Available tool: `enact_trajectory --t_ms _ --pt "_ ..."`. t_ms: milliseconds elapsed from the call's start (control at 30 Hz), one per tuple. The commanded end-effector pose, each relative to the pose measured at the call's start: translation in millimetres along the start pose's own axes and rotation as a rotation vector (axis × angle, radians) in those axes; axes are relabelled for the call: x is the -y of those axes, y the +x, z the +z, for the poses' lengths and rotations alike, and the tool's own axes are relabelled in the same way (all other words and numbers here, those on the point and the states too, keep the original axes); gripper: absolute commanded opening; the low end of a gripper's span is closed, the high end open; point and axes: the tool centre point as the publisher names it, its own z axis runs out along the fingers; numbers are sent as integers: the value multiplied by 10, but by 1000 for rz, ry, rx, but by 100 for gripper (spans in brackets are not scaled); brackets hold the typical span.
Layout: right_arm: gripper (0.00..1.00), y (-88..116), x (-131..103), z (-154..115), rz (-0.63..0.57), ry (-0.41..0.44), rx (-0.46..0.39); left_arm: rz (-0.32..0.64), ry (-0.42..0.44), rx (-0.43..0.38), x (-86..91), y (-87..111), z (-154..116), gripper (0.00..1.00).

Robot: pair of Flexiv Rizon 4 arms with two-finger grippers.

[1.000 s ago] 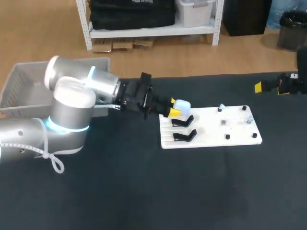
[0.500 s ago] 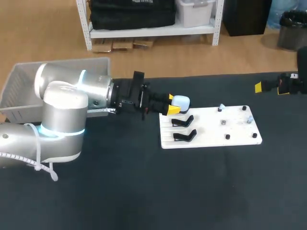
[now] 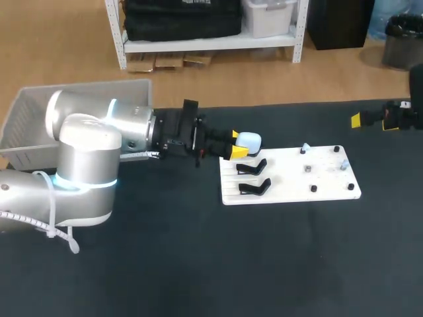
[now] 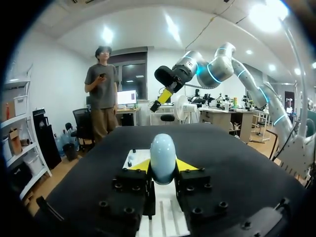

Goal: Pick up each earbud case from the left stands, insert the matching earbuds, close the lid, and place the case in the box.

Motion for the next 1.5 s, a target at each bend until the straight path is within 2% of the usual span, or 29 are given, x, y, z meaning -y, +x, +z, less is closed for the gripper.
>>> enact_trajectory --t_ms 33,233,400,533,800,1000,1167,1500 --pt "100 -4 7 0 -1 -2 -1 3 -6 3 17 8 0 0" --pt "100 -4 7 0 -1 -2 -1 34 5 77 139 -31 181 0" --pt "100 -4 7 0 -1 -2 -1 44 11 120 174 -61 301 0" --pt "100 58 -51 -74 -58 -3 -25 48 11 145 192 -74 349 0" --pt "100 211 -464 -270 -208 -31 -48 48 22 186 199 -96 446 0" --pt "100 336 -811 -318 -268 -73 -88 53 21 198 209 -115 501 0" --pt "100 434 -1025 -247 -270 -99 -142 57 18 201 212 -124 524 0" --pt "100 534 -1233 -23 -268 -114 -223 54 32 203 246 -111 574 0"
